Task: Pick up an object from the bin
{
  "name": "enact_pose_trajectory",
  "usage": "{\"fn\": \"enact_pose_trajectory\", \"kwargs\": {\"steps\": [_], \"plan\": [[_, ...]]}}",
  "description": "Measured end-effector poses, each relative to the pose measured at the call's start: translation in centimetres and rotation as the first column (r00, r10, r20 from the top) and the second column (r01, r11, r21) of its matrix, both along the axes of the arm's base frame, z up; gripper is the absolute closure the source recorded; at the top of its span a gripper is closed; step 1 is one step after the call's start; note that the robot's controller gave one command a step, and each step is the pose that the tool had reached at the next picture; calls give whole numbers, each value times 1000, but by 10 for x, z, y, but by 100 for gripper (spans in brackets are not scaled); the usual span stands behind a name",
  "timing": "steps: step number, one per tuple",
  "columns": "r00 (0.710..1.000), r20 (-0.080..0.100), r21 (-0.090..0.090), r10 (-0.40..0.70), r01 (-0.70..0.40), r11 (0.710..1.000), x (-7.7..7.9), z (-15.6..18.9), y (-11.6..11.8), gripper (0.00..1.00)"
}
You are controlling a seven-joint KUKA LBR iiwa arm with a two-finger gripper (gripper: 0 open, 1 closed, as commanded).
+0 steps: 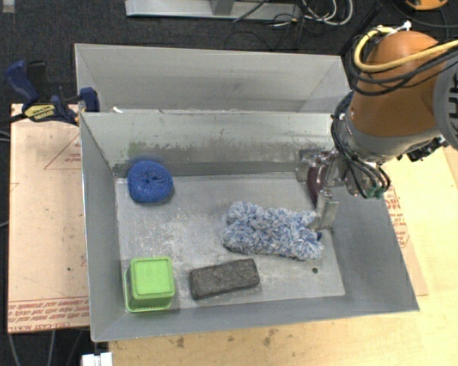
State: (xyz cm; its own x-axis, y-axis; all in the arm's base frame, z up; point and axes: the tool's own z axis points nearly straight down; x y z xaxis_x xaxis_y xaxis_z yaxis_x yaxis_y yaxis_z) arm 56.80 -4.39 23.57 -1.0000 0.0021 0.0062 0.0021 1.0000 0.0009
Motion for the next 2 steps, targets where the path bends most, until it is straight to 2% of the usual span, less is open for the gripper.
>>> {"fn": "enact_pose_trajectory", "kwargs": {"steps": [1, 2], "plan": [[1000, 8, -1, 1, -1, 1000, 1, 5, 0, 0], [997, 12, 0, -82, 82, 997, 3, -50, 20, 0]]}}
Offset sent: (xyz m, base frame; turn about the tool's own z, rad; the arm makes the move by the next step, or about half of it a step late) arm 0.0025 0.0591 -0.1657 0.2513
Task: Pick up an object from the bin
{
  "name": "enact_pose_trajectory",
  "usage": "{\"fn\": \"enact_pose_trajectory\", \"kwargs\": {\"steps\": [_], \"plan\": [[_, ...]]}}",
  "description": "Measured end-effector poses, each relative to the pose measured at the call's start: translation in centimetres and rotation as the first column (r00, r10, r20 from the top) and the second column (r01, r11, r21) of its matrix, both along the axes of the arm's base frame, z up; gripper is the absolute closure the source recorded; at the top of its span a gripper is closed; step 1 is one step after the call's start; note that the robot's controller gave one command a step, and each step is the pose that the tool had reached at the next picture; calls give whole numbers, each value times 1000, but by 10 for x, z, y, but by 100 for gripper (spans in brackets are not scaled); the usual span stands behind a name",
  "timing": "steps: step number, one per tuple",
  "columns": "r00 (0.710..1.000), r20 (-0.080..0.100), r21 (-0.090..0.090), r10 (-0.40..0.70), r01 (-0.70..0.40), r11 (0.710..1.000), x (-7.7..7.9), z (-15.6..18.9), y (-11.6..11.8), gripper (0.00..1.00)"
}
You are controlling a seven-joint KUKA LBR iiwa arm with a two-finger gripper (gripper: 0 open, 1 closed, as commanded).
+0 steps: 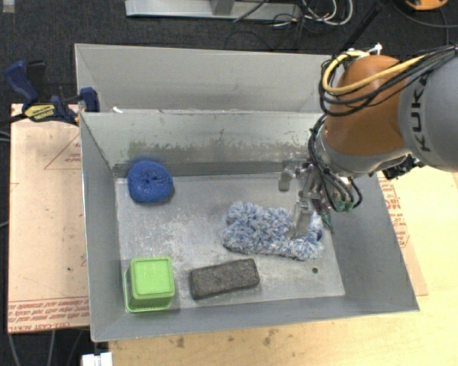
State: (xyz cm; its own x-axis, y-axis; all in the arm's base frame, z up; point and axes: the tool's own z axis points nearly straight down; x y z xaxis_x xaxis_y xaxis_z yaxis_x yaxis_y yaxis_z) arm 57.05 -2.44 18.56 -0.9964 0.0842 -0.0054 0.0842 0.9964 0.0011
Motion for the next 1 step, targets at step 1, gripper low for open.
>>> {"fn": "enact_pose_trajectory", "kwargs": {"steps": [1], "plan": [[1000, -5, 0, 19, -19, 1000, 8, -26, 38, 0]]}}
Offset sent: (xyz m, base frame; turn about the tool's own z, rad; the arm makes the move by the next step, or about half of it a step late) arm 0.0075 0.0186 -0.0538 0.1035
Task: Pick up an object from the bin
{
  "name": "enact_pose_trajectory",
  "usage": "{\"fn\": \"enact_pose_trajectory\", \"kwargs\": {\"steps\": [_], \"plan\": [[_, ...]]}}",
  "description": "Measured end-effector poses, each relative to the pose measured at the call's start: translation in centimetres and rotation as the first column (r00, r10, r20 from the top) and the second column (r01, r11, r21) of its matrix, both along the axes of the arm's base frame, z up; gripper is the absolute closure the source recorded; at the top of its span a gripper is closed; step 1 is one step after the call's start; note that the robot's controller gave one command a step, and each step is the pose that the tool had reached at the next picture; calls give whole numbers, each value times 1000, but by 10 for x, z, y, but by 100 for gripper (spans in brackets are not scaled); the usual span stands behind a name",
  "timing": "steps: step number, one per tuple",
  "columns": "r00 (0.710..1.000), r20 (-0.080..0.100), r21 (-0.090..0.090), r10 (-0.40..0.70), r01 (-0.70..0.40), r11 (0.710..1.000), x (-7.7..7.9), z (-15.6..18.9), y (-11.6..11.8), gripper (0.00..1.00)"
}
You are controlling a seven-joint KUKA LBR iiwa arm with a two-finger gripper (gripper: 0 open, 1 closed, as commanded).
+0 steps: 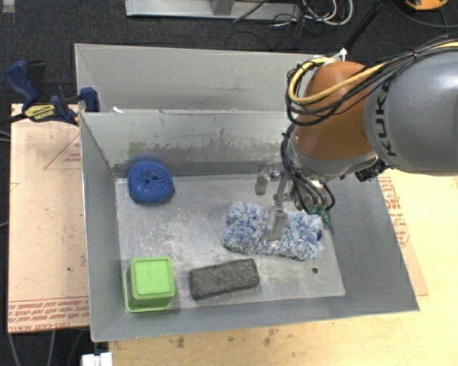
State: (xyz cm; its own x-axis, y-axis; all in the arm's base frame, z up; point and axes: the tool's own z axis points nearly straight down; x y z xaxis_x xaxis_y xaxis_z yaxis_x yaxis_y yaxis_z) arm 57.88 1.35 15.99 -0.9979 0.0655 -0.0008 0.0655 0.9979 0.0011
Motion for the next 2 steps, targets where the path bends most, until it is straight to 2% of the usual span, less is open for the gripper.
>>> {"fn": "enact_pose_trajectory", "kwargs": {"steps": [1, 2], "plan": [[993, 1, 0, -118, 118, 993, 0, -26, -16, 0], [987, -5, 1, -161, 161, 987, 20, -94, -48, 0]]}}
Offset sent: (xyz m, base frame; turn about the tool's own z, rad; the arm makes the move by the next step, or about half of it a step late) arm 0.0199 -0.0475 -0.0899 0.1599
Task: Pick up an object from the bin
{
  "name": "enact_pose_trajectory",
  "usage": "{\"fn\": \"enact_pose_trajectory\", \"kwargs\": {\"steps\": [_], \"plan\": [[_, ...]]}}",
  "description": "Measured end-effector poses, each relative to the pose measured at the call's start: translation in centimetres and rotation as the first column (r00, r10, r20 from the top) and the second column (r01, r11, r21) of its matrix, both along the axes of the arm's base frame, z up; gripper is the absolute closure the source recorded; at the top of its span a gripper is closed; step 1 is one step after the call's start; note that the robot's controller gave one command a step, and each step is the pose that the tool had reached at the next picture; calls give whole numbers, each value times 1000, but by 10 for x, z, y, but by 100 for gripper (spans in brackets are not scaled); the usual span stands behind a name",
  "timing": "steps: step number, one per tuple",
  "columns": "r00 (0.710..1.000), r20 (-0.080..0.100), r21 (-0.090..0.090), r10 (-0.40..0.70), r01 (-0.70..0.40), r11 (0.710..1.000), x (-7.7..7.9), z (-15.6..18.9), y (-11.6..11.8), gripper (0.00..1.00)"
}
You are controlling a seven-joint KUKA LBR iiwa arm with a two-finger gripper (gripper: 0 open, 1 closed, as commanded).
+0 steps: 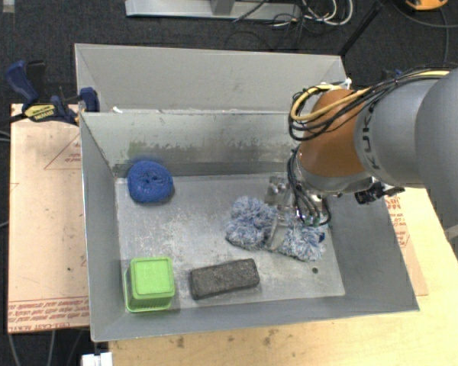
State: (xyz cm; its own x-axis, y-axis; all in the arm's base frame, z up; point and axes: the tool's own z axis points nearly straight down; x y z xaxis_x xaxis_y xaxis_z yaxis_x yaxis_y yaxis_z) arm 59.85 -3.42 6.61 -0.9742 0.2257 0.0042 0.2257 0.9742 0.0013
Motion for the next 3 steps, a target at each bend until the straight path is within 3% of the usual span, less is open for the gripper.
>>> {"fn": "enact_pose_trajectory", "kwargs": {"steps": [1, 3], "plan": [[999, 2, -1, -44, 44, 999, -3, 4, 20, 100], [999, 2, -1, -44, 44, 999, -3, 5, 20, 100]]}}
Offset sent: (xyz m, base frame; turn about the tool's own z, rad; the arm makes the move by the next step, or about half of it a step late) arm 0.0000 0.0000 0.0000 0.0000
